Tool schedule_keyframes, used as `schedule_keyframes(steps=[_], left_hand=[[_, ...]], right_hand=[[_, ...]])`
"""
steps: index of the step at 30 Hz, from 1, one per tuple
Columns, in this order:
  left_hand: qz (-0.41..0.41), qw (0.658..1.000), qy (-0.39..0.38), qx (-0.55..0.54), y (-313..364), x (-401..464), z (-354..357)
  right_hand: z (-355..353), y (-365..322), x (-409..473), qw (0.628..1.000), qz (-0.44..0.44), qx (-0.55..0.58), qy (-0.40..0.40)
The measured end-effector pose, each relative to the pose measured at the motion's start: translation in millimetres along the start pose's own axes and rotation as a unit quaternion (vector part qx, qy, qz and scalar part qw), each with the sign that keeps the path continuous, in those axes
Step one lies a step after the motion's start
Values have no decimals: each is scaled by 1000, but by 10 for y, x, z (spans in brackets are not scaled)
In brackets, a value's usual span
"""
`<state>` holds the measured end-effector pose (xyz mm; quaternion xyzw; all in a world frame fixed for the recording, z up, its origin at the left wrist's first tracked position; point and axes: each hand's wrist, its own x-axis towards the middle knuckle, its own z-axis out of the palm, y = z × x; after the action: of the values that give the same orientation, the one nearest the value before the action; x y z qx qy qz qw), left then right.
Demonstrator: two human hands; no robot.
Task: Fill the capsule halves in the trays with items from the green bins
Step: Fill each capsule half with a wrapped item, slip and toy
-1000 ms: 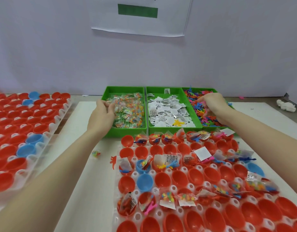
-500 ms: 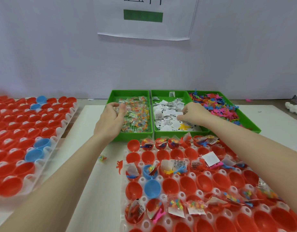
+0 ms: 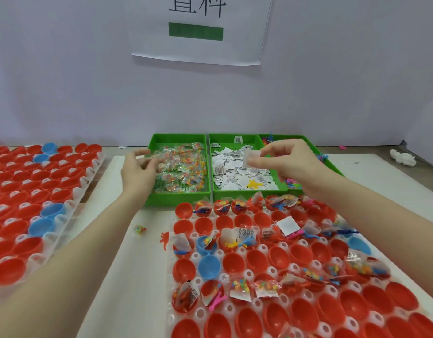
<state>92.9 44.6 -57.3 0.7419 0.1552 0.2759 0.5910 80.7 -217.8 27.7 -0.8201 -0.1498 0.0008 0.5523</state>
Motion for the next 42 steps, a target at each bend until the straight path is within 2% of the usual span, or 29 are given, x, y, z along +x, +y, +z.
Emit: schedule_keyframes(steps=[2, 5, 9, 14, 17, 22, 24, 27, 30, 34, 38, 42], left_hand=[[-21, 992, 38, -118, 116, -75, -130], [-5, 985, -10, -171, 357, -430, -282], [-20, 962, -137, -233, 781, -1248, -344], [-61, 936, -255, -233, 1152, -2130, -277], [-75, 933, -276, -220, 1231, -2431, -214], [-100, 916, -305, -241, 1308, -2605, -204], [-72, 916, -327, -221, 1334, -2662, -210], [-46, 925, -326, -189, 1314, -2735, -214], [-64, 919, -322, -219, 1318, -2788, -200], [-88, 929, -275, -231, 1280, -2816, -176], [-111, 936, -253, -220, 1268, -2829, -165], [-126, 937, -247, -211, 1261, -2851, -146]], right_hand=[[-60, -165, -375, 998, -3, 33, -62], [-146, -345, -892, 992, -19, 54, -114], [-165, -435, -1331, 994, -39, 52, -91], [-112, -404, -1683, 997, -24, 31, -61], [-74, -371, -1833, 997, -5, 53, -52], [-89, -336, -2002, 999, -23, 27, -12], [-102, -328, -2053, 999, -43, 1, 8], [-99, -304, -2117, 997, -68, -28, 32], [-117, -256, -2173, 997, -64, -21, 39], [-173, -224, -2224, 997, -1, 78, 25], [-205, -260, -2260, 986, 63, 143, 54], [-311, -152, -2296, 964, 114, 240, -9]])
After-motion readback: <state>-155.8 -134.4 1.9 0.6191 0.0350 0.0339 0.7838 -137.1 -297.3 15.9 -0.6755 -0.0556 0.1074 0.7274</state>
